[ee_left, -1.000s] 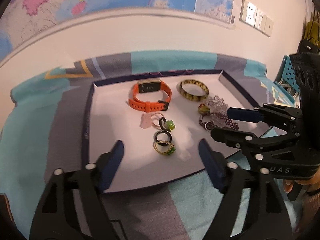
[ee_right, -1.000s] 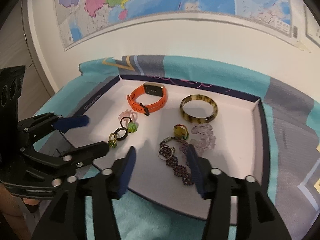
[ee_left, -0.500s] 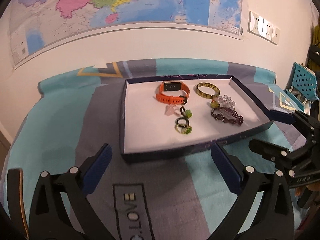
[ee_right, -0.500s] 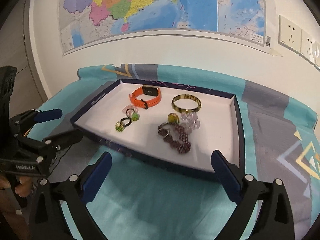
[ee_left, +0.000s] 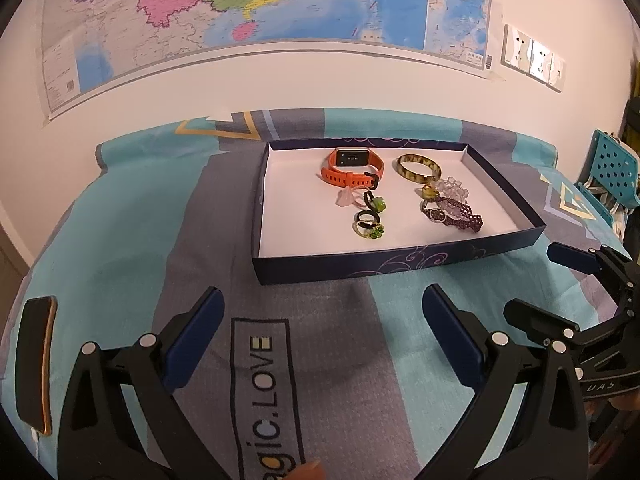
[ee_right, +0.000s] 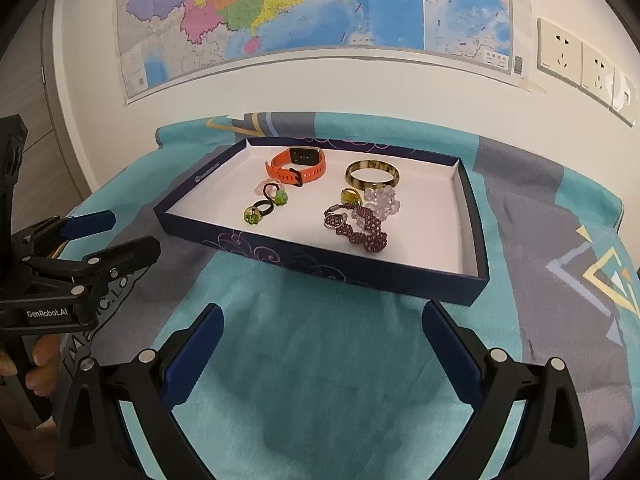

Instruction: Organize jewelry

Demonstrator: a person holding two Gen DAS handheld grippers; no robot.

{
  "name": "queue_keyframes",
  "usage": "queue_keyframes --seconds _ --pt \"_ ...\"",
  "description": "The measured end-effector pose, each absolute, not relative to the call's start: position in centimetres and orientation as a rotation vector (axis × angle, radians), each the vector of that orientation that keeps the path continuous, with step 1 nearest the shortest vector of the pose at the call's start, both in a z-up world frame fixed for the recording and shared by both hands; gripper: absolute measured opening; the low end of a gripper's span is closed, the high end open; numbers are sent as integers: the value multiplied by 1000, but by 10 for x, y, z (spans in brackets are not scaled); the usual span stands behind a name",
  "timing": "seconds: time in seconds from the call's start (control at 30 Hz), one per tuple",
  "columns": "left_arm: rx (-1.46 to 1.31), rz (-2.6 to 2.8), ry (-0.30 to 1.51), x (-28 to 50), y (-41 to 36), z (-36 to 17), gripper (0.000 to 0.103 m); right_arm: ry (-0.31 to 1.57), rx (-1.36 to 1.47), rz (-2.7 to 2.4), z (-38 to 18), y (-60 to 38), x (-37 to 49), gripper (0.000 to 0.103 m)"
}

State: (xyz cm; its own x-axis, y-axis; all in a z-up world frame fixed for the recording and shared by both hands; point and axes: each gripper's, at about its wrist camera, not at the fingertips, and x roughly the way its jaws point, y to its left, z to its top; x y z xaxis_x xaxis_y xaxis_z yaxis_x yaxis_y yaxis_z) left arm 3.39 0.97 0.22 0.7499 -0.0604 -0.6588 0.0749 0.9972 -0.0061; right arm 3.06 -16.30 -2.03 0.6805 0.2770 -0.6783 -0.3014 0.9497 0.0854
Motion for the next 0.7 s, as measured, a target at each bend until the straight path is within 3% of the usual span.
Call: queue_keyframes --seconds 0.7 --pt "24 -79 730 20 1 0 98 762 -39 330 -20 -159 19 96"
